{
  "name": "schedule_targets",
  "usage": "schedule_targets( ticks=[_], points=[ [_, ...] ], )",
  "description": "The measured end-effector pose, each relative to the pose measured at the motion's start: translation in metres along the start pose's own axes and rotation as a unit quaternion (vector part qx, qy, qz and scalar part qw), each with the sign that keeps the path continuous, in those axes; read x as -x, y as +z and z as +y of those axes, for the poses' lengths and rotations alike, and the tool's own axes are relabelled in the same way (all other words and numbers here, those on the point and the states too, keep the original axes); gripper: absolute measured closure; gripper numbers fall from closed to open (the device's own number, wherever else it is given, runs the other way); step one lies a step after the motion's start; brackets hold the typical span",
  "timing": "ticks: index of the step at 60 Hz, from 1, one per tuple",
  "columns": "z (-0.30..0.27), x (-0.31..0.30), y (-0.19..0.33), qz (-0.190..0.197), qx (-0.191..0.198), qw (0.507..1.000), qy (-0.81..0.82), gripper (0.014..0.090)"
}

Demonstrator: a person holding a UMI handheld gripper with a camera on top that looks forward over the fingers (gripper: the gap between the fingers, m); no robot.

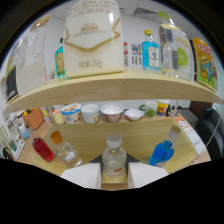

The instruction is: Make me a cup of Mojito.

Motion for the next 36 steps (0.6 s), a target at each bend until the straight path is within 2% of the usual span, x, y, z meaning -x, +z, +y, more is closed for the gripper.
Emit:
schedule_targets(
  ticks=[5, 16, 24, 36],
  points=[
    [-0.002, 0.000, -0.009, -0.004, -0.002, 1.000, 0.010, 0.0700],
    [-0.016, -0.011, -0.052, 0.004, -0.034, 0.999, 0.001, 0.0704],
    [-0.008, -0.034, -0.084, 0.024, -0.044, 0.999, 0.005, 0.0706],
    [0.045, -0.084, -0.099, 0.067, -0.015, 0.998, 0.001, 0.0707]
  ],
)
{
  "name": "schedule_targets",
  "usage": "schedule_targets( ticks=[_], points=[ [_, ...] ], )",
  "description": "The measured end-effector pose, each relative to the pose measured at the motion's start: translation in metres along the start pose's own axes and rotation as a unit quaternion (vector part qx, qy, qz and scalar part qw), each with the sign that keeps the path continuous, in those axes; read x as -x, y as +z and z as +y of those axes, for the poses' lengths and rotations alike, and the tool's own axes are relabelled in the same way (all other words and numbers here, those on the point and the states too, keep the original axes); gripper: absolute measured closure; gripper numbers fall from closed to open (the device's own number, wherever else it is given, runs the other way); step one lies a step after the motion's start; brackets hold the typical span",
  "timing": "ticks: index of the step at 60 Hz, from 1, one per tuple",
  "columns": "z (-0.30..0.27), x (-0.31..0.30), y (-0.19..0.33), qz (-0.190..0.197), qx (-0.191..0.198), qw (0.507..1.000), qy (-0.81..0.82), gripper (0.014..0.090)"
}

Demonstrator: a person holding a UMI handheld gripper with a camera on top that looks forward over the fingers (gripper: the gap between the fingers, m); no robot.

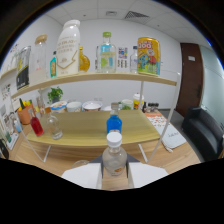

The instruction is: Make me a cup of Mojito.

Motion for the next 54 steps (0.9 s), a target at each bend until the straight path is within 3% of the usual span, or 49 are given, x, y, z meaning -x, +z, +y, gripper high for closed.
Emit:
schedule_targets(
  ticks=[11, 25, 40, 54],
  points=[
    [0.038, -0.021, 0.010, 0.032, 0.028, 0.995, -0.088, 0.0707],
    [0.011, -0.035, 0.014, 0.105, 0.000, 0.939, -0.328, 0.0707],
    [-0.036, -0.019, 0.008, 0.157, -0.060, 0.790, -0.590, 0.0706],
    [-0.041, 0.004, 0.015, 0.173, -0.076, 0.609, -0.771, 0.0706]
  ],
)
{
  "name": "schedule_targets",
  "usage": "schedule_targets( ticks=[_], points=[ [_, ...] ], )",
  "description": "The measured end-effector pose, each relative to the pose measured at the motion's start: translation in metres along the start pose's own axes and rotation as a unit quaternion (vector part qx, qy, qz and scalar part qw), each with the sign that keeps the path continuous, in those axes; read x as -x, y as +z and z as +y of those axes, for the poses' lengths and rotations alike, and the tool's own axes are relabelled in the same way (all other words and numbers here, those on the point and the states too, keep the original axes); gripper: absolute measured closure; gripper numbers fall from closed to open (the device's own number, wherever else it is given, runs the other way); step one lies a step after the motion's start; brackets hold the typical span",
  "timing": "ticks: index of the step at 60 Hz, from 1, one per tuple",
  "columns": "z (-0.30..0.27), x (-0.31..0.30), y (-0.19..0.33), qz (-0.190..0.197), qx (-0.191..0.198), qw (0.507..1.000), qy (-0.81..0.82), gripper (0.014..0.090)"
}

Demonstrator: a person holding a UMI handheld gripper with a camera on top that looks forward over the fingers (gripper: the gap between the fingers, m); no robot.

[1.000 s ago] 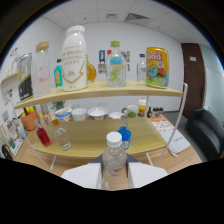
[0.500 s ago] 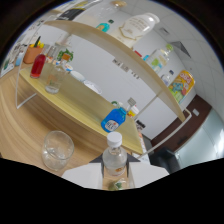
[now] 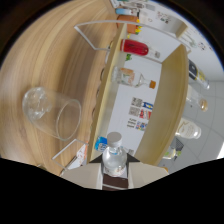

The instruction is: Make me a cup of Mojito.

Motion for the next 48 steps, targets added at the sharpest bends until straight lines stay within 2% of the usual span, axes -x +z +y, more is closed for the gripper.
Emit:
schedule_targets(
  ticks=[13, 28, 35, 38, 42, 48],
  points=[
    [-0.010, 0.016, 0.010, 0.000, -0.014, 0.987, -0.159, 0.0707],
    [-0.012, 0.009, 0.004, -0.008, -0.031, 0.992, -0.120, 0.0707],
    [-0.006, -0.016, -0.008, -0.017, -0.037, 0.998, 0.043, 0.0705],
    [-0.004, -0.029, -0.014, -0.023, -0.052, 0.988, 0.143, 0.0705],
    [0.000, -0.041, -0.023, -0.043, -0.072, 0.958, 0.276, 0.0705],
    [0.014, -0.041, -0.030, -0.067, -0.073, 0.884, 0.456, 0.0703]
  ],
)
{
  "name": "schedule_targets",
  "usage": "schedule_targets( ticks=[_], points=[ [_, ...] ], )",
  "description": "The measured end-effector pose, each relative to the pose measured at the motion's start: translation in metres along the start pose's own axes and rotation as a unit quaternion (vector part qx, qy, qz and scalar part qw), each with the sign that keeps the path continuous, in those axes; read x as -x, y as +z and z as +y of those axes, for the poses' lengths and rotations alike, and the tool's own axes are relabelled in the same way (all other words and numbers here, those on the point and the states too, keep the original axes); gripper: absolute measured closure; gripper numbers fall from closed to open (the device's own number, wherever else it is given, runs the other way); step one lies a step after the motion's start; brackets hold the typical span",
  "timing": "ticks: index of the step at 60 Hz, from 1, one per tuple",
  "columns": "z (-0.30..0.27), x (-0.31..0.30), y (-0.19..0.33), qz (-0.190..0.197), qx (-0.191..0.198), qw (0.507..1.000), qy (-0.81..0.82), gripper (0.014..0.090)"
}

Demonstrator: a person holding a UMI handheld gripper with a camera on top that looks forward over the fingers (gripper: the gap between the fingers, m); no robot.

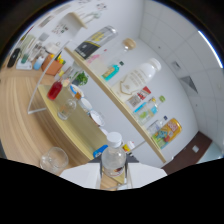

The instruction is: Make me a cup of Mojito.

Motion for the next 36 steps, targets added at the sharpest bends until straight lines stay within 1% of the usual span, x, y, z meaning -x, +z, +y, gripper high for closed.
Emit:
schedule_targets(
  ticks=[4, 8, 14, 18, 23, 30, 36],
  points=[
    [0.017, 0.000, -0.002, -0.013, 0.006, 0.992, 0.123, 0.0703],
    [0.040, 0.010, -0.001, -0.036, 0.015, 0.972, 0.233, 0.0702],
    [0.081, 0.040, 0.006, -0.063, 0.048, 0.936, 0.342, 0.0703],
    [0.109, 0.067, 0.013, -0.084, 0.073, 0.919, 0.378, 0.0705],
    [0.133, 0.097, 0.021, -0.106, 0.095, 0.904, 0.402, 0.0704],
    [0.160, 0.123, 0.031, -0.123, 0.120, 0.888, 0.427, 0.0704],
    [0.171, 0.135, 0.039, -0.127, 0.127, 0.883, 0.434, 0.0705]
  ],
)
